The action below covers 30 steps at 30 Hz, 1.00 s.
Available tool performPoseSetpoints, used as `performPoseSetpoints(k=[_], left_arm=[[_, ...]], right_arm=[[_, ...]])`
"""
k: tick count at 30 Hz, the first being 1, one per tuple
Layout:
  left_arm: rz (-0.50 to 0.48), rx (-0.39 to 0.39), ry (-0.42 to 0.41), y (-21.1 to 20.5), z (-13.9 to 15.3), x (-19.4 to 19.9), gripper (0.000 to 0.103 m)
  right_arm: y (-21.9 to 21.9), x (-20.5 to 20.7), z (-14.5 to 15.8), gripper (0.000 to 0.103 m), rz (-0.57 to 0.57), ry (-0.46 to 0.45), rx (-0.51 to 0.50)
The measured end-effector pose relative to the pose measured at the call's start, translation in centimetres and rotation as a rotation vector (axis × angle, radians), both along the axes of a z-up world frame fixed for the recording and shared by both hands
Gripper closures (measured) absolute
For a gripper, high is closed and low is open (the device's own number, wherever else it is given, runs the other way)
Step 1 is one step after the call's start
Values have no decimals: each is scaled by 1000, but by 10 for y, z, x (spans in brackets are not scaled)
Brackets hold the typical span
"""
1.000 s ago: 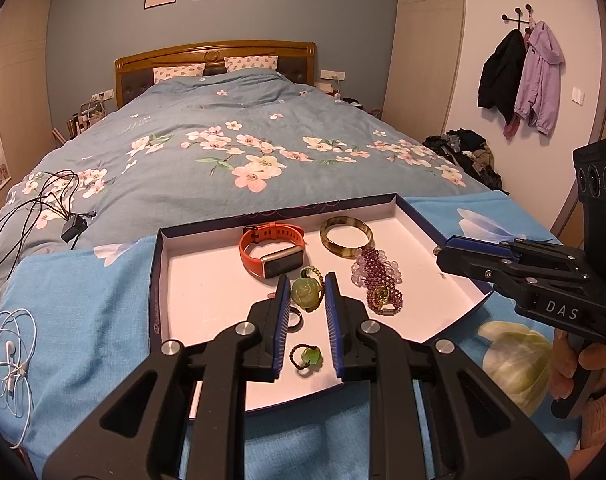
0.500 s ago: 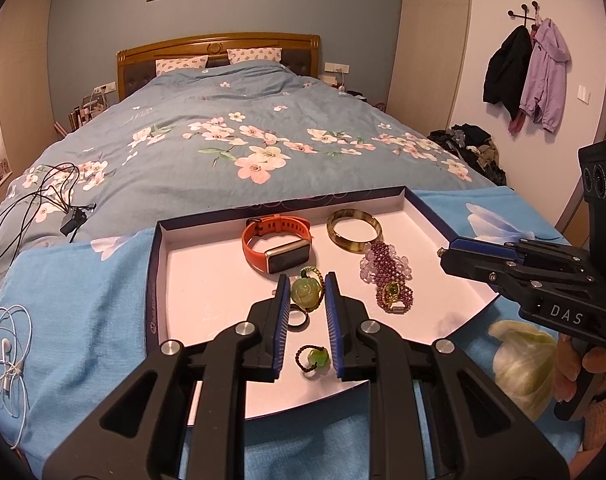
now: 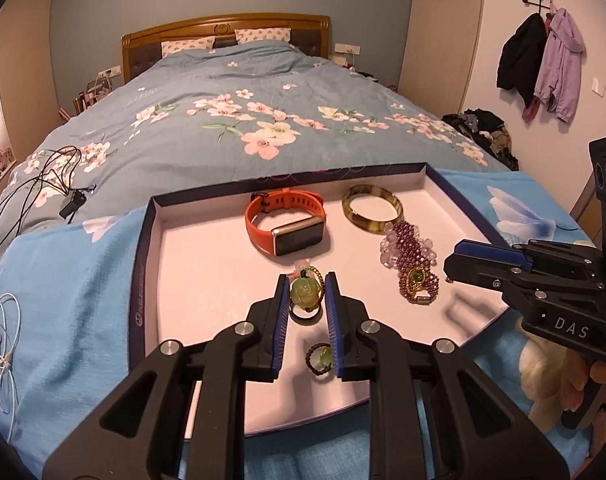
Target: Organize jewelry
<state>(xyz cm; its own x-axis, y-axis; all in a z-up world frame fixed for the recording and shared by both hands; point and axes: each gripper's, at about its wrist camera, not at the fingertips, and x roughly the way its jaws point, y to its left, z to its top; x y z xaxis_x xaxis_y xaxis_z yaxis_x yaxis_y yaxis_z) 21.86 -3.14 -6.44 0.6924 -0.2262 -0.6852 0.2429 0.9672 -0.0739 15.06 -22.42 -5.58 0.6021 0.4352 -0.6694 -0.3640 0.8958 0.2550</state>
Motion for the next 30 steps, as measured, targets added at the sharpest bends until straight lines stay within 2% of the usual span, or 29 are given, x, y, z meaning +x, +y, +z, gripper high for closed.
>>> performPoseSetpoints(k=[6, 9, 14, 17, 20, 21, 22, 27, 30], left_arm=[[9, 5, 9, -1, -5, 2, 84], [10, 4, -5, 0, -3, 0, 72], [10, -8, -31, 3, 5, -10, 61], [18, -15, -57, 8, 13, -20, 49], [42, 12, -116, 11, 25, -39, 26], [45, 25, -138, 11, 28, -46, 13], [52, 30, -159, 13, 32, -53, 6], [87, 34, -248, 23, 46, -88, 6], [115, 13, -300, 28, 52, -110, 6]], right_arm=[[5, 4, -5, 84, -8, 6, -21], [4, 4, -7, 82, -14, 10, -22], [1, -1, -2, 79, -22, -10, -16], [-3, -9, 5, 68, -33, -40, -18], [-6, -24, 14, 47, -59, -92, -29], [-7, -29, 16, 37, -70, -109, -32], [-8, -33, 18, 32, -79, -124, -33], [-13, -70, 33, 9, -133, -258, -42], [-11, -97, 44, 7, -150, -363, -68]])
